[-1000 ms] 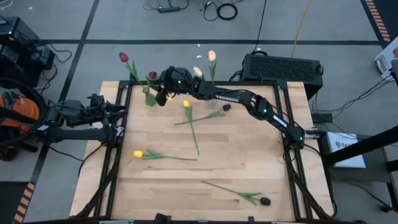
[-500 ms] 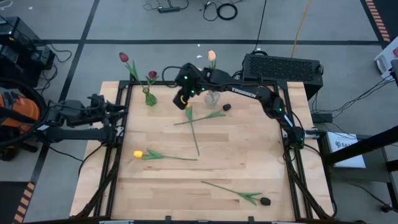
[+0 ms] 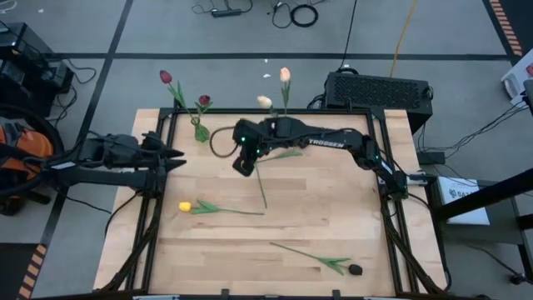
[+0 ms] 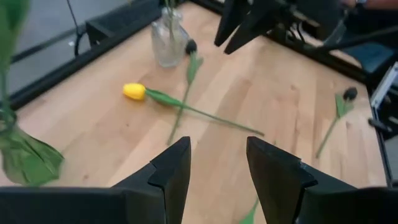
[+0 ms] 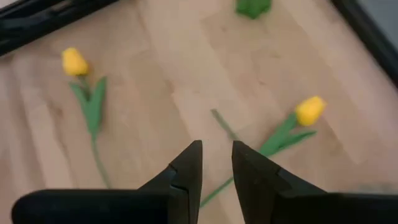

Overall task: Sort flowers into vase by color
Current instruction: Put the top yellow tulip into the transparent vase

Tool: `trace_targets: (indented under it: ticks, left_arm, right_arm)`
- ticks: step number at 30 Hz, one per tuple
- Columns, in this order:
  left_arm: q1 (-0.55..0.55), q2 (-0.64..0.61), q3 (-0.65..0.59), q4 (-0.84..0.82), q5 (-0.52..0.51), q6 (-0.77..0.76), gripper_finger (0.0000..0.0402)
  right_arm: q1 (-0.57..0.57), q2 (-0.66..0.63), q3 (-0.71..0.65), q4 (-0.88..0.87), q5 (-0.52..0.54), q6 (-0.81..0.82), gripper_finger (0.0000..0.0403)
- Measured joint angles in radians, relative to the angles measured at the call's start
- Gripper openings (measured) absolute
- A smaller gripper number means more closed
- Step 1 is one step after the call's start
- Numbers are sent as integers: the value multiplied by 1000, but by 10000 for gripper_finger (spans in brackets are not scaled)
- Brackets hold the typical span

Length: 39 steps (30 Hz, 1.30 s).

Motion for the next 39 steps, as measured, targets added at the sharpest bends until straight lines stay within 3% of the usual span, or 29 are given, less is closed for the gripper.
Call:
trace_targets:
  ticks: [17,21,24,27,32,39]
  left_arm:
    - [0,-6,0,0,16,1,164]
    - [0,-6,0,-1,16,9,164]
    - [0,-6,0,-4,16,17,164]
    - [0,-6,0,-5,16,29,164]
    - [0,-7,0,-28,16,28,164]
    - [0,-7,0,-26,17,28,164]
  right_arm:
    - [175,-16,-3,-123,120,84,79]
    - [194,-19,-103,-84,180,152,79]
    - [206,-16,-230,65,172,182,79]
    - [214,-53,-394,349,117,203,79]
    - [214,-209,-759,787,74,286,79]
    - [203,-487,-1215,1175,105,352,79]
